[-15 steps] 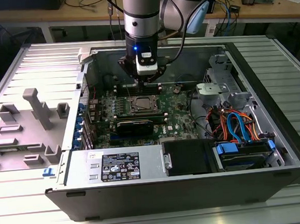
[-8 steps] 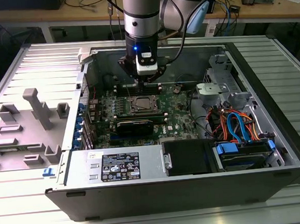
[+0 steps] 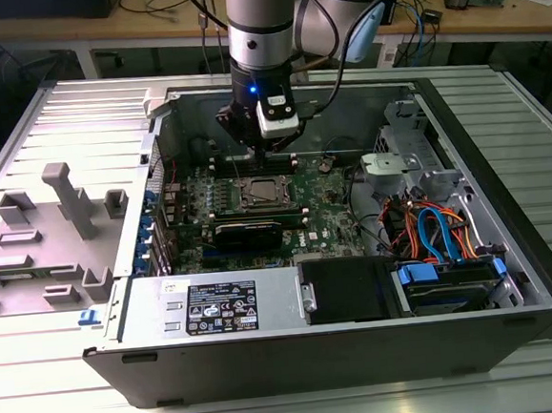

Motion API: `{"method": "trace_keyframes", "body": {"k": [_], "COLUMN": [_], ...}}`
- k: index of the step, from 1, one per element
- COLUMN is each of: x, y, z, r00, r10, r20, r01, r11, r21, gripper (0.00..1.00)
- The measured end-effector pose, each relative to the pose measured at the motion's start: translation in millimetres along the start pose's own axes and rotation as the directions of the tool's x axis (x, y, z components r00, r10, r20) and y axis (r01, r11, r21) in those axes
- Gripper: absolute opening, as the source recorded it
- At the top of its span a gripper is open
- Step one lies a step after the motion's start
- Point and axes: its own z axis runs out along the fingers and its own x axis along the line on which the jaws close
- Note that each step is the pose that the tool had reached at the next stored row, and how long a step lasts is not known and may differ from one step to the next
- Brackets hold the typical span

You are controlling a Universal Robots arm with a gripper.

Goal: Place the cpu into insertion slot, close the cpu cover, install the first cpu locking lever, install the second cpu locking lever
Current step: 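Install the first cpu locking lever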

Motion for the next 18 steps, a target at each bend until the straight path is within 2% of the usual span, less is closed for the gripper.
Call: {"method": "trace_keyframes", "body": {"k": [5,18], "x": [0.0,0.0], "y": [0.0,0.0], "z": [0.0,0.0], "r00": [0.997,0.9964], "r10": [-0.078,-0.084], "r20": [-0.0005,-0.0006], "r01": [0.078,0.084], "r11": [0.997,0.9964], "r21": [0.0009,0.001], "gripper": [0.11,0.11]}}
